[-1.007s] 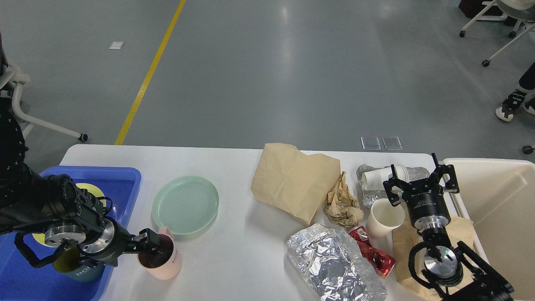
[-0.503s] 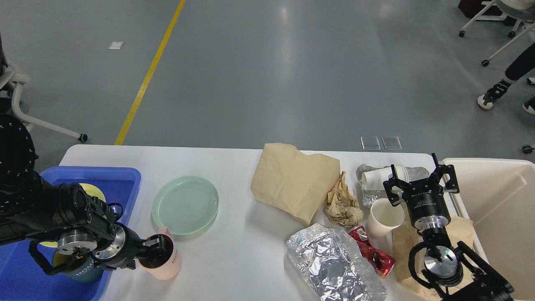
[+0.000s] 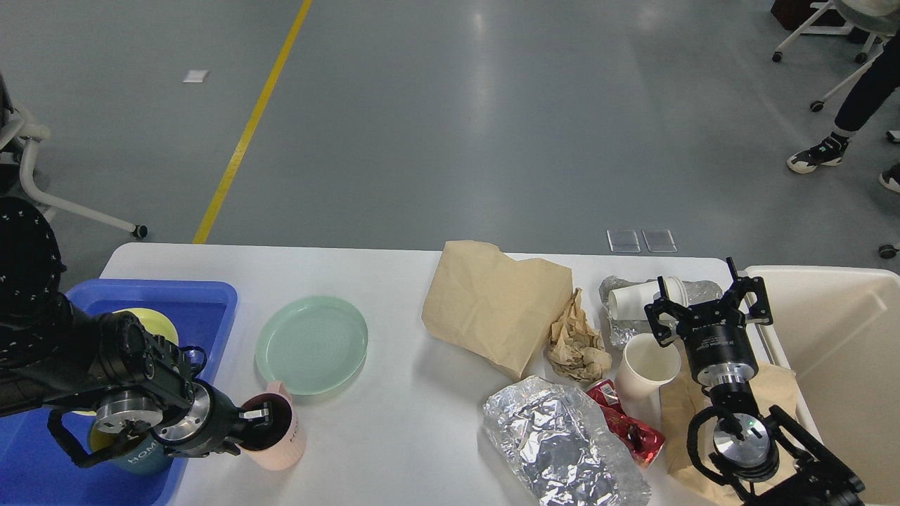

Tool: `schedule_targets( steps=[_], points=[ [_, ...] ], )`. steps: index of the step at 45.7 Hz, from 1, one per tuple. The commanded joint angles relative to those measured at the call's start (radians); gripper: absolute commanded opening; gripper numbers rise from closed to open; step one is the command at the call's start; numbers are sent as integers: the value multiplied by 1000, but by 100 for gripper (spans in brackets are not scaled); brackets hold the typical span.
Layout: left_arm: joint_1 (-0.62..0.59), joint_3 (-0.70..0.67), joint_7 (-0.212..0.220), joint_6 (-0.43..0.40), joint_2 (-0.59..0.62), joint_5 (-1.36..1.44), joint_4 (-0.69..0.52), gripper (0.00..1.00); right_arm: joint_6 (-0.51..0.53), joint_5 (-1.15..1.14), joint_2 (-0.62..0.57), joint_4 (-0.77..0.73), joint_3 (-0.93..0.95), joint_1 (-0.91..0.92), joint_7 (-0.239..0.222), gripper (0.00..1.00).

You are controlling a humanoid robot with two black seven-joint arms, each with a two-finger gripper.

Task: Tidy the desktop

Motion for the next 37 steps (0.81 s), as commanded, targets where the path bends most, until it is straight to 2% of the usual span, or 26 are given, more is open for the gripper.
schedule_targets(
  steps=[1, 5, 6, 8, 24, 37],
  points=[
    [4, 1, 0, -2, 0, 1, 0, 18, 0, 0, 0, 0, 0, 0, 0, 100],
    [3, 3, -5, -11, 0, 6, 0, 10, 0, 0, 0, 0, 0, 0, 0, 100],
    [3, 3, -2, -15, 0, 11, 0, 5, 0, 0, 0, 0, 0, 0, 0, 100],
    [3, 4, -2, -20, -1, 12, -2, 1, 0, 0, 0, 0, 0, 0, 0, 100],
    [-13, 12, -8, -38, 0, 14, -19, 0, 0, 0, 0, 0, 0, 0, 0, 100],
    [-186, 90, -6, -250, 11, 12, -75, 0, 0, 0, 0, 0, 0, 0, 0, 100]
  ],
)
